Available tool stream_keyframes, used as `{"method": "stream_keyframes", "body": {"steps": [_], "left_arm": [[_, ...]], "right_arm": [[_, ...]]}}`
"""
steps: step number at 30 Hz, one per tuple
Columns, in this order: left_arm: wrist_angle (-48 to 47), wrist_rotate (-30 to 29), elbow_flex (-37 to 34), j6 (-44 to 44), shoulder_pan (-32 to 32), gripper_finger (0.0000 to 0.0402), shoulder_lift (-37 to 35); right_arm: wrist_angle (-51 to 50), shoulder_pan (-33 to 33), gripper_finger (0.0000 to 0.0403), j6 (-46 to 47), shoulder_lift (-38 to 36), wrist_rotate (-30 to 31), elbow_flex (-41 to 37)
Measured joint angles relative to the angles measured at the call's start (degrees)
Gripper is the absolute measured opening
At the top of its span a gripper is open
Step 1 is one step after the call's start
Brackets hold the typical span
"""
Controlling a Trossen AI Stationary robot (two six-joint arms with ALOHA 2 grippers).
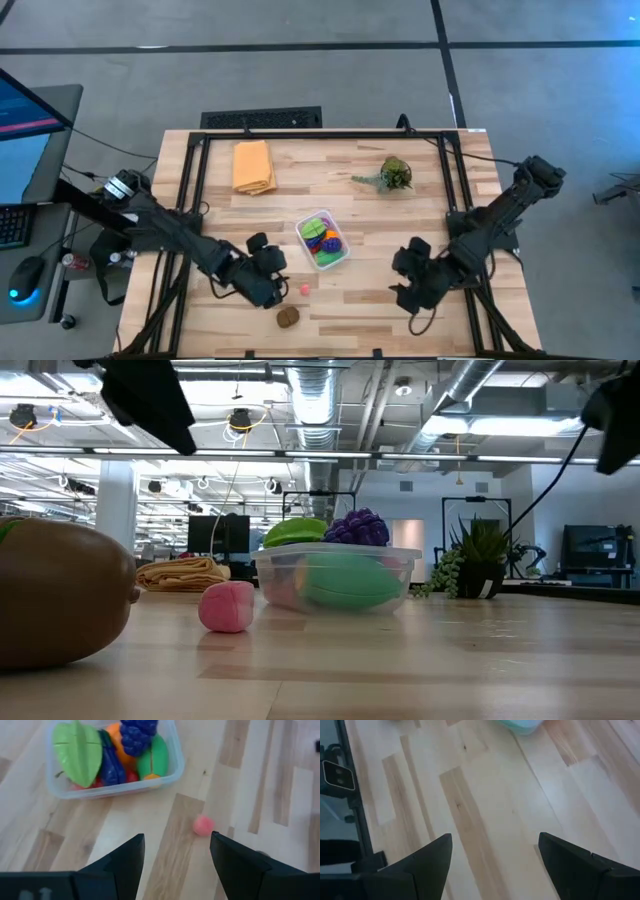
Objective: Pick and placing Produce into tupperware
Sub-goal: Put the brown kiwi into the transparent bin
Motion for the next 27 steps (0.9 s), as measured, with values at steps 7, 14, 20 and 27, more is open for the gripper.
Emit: {"method": "stream_keyframes", "body": {"steps": [7, 14, 20, 27], "left_arm": [[2.3, 12.5, 0.0, 8.0, 2.7, 0.0215, 0.5], [8.0, 19.7, -1.4, 7.1, 1.4, 0.0215, 0.5], [16.8, 20.9, -4.3, 1.9, -0.2, 0.0216, 0.5], [21.4, 22.3, -4.5, -4.4, -2.5, 0.0239, 5.9]], "right_arm": [[-2.3, 7.0, 0.0322, 10.2, 0.0, 4.9, 0.0], [-5.4, 12.7, 0.0322, 20.7, 0.0, 8.2, 0.0], [-6.9, 15.6, 0.0322, 24.3, 0.0, 9.3, 0.0], [-10.4, 16.5, 0.0322, 24.6, 0.0, 9.2, 0.0]]}}
